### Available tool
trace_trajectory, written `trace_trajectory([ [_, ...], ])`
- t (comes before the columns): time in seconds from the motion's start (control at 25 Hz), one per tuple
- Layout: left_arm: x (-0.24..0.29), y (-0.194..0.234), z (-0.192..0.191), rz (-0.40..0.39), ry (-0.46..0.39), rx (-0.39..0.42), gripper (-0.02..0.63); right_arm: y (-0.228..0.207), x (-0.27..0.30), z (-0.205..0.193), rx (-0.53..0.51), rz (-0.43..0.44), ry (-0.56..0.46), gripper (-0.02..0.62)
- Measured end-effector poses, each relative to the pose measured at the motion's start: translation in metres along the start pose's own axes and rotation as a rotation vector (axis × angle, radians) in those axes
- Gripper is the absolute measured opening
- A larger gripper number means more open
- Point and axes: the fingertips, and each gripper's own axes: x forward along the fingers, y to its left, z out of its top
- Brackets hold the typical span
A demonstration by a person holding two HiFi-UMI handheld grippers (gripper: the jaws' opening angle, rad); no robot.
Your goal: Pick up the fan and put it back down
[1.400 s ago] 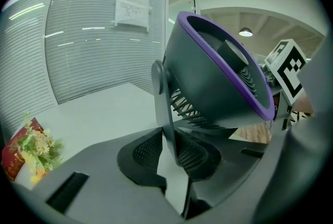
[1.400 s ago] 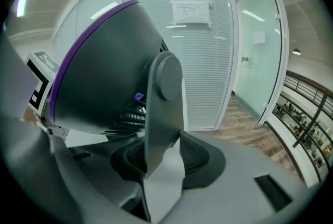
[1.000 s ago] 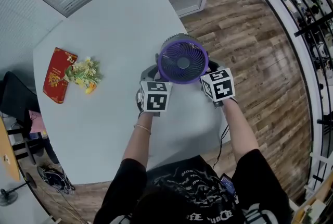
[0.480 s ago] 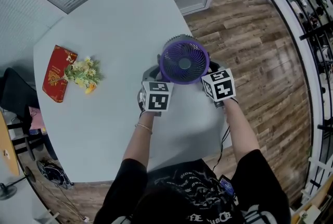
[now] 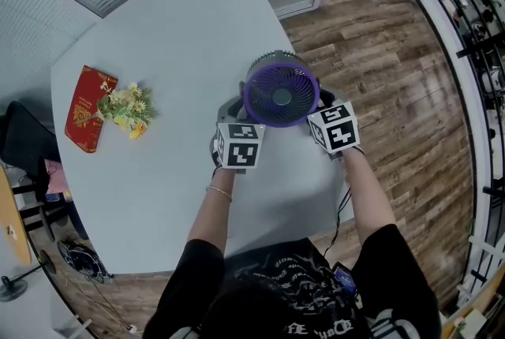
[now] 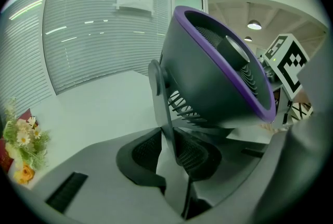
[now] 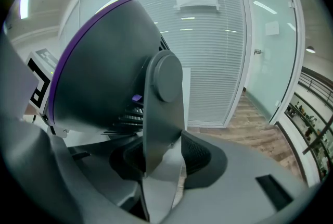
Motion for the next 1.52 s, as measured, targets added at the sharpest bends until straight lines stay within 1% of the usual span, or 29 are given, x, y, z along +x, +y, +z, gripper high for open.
trace_trajectory([
  [0.08,0.000,-0.001,-0.001,-0.012,-0.004,0.020,0.078,0.001,0.000,-0.001,-0.010,0.005,-0.001,0.166],
  [0.28,-0.001,-0.005,-0.003,-0.071,-0.015,0.065,0.095,0.002,-0.001,-0.003,-0.047,0.002,-0.017,0.175],
  [0.4,-0.001,-0.005,-0.007,-0.077,-0.017,0.086,0.100,0.005,-0.001,-0.005,-0.082,-0.002,-0.021,0.183],
  [0.6,-0.001,-0.005,-0.008,-0.081,-0.035,0.084,0.103,0.007,-0.002,-0.006,-0.102,0.009,-0.028,0.192],
  [0.64,-0.001,-0.006,-0.009,-0.090,-0.036,0.082,0.103,0.010,-0.002,-0.007,-0.110,0.018,-0.027,0.206],
  [0.68,0.000,-0.007,-0.012,-0.102,-0.031,0.081,0.109,0.013,-0.002,-0.009,-0.121,0.029,-0.023,0.234],
  [0.76,0.001,-0.011,-0.019,-0.121,-0.012,0.078,0.197,0.018,-0.002,-0.015,-0.156,0.048,-0.005,0.303],
  [0.88,0.000,-0.013,-0.024,-0.125,-0.004,0.064,0.253,0.027,-0.007,-0.020,-0.205,0.064,0.015,0.346],
  [1.0,-0.007,-0.016,-0.028,-0.135,-0.014,0.060,0.270,0.030,-0.016,-0.024,-0.185,0.060,0.010,0.368],
  [1.08,-0.017,-0.020,-0.031,-0.147,-0.005,0.062,0.281,0.030,-0.026,-0.024,-0.161,0.052,0.001,0.376],
  [1.24,-0.038,-0.022,-0.033,-0.144,-0.011,0.043,0.302,0.035,-0.048,-0.023,-0.159,0.036,-0.012,0.377],
  [1.32,-0.050,-0.026,-0.035,-0.155,-0.020,0.037,0.310,0.041,-0.060,-0.025,-0.154,0.032,-0.012,0.377],
  [1.52,-0.086,-0.038,-0.035,-0.204,-0.080,0.032,0.314,0.056,-0.091,-0.023,-0.116,0.012,-0.050,0.377],
])
